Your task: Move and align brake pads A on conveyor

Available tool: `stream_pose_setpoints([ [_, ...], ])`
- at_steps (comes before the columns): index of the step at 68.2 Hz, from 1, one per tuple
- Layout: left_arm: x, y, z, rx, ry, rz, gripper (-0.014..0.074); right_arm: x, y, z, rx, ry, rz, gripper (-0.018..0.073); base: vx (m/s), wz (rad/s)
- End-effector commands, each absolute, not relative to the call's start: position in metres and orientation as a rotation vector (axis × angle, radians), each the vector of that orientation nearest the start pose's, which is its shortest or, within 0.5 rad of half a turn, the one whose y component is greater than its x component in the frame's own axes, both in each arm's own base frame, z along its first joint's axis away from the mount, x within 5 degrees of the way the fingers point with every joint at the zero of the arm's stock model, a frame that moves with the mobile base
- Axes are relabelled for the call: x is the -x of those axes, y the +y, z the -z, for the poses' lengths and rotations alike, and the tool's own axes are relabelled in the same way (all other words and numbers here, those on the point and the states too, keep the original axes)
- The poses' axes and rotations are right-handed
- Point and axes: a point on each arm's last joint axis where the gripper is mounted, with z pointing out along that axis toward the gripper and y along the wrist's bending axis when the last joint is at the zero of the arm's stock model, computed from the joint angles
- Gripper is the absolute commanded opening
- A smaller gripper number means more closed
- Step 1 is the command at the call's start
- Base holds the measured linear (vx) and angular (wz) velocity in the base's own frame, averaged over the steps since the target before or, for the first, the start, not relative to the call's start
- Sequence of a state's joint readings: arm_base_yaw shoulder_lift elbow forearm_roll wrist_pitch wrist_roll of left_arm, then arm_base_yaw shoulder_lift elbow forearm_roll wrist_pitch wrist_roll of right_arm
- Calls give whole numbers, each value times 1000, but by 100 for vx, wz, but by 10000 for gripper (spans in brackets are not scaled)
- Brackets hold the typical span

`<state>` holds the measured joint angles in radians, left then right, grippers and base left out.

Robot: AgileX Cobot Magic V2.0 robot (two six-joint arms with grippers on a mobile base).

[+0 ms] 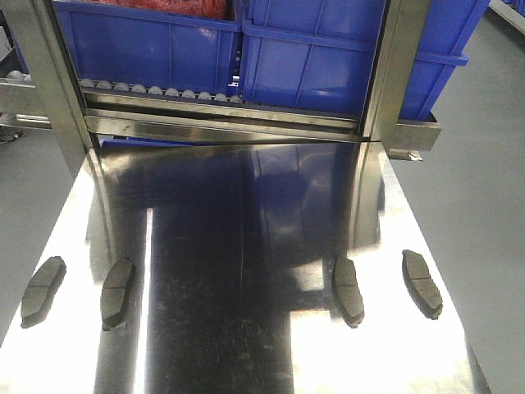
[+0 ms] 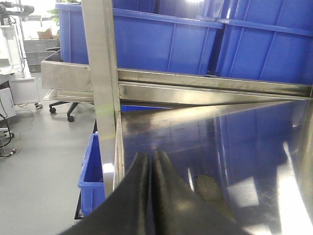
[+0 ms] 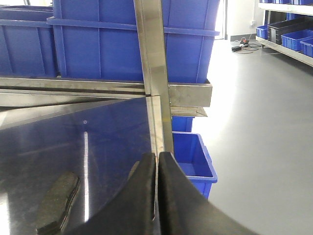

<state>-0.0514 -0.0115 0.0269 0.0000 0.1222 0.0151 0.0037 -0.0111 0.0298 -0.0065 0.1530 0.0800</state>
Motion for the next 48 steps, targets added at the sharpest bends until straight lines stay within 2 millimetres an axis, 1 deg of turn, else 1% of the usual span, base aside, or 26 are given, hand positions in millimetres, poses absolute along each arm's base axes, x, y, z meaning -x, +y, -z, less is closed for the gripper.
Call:
stream_pose_setpoints([
  [1,-54,-3,-208,-49,1514,30,-6,-57,0,-191,-50,1586,-48,-3,0,0],
  [48,-54,-3,-208,-49,1514,30,-6,-57,0,-191,-50,1586,-48,-3,0,0],
])
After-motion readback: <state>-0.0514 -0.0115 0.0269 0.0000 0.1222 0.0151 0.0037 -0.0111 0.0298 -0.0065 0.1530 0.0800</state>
